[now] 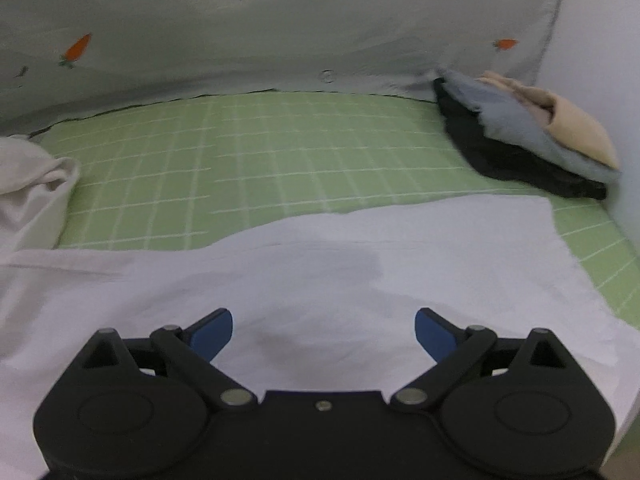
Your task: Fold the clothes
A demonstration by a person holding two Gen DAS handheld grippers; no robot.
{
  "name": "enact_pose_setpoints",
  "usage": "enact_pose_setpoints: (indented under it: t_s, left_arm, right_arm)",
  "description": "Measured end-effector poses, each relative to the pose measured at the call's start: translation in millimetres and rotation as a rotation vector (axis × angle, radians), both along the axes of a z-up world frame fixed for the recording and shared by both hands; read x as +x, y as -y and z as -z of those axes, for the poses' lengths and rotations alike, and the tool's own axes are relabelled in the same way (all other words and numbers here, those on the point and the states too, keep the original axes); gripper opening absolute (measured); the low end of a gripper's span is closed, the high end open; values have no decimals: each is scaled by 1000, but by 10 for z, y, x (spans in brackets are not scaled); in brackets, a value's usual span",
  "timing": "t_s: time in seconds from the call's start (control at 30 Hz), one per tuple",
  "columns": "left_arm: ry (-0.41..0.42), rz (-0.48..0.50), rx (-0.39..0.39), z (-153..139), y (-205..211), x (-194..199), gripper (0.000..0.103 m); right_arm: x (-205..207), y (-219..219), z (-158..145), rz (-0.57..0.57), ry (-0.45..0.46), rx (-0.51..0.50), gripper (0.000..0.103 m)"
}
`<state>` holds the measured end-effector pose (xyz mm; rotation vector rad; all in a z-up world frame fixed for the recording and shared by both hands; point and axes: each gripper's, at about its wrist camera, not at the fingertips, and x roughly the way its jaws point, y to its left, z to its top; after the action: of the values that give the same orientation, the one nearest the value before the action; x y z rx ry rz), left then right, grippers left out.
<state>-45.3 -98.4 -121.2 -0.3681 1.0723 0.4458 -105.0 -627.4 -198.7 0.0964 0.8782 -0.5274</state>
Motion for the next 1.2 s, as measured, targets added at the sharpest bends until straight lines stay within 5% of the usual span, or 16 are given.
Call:
enact_pose_setpoints:
  t_s: [0.03,0.1,0.17,0.43,0.63,0.9,1.1,1.2]
  left_arm:
    - [1,1,21,-50,21,-5,33]
    - [30,20,72,-176,80,-7,64]
    - [69,49,87,-263,106,35,84]
    - [69,166,46,-218,426,539,85]
    - [46,259,20,-67,714,1130,85]
    - [-39,259,65,267,744,1864,85]
    - [-68,257,73,388,704,2052,89]
    - [-77,234,72,424,689,2052,95]
  right_arm:
    - [15,-25,20,-12,-3,5,100]
    - [95,-94,25,-37,-13,11,102]
    - [238,-196,12,-98,0,7,103]
    - [1117,-885,-125,-390,60,-28,103]
    - [2046,-1356,-141,-505,85,-14,103]
    - [3343,-1804,-166,-628,104,172,102]
    - [4003,-2053,26,-699,80,259,87]
    - [4225,-2181,108,-753,59,256,71]
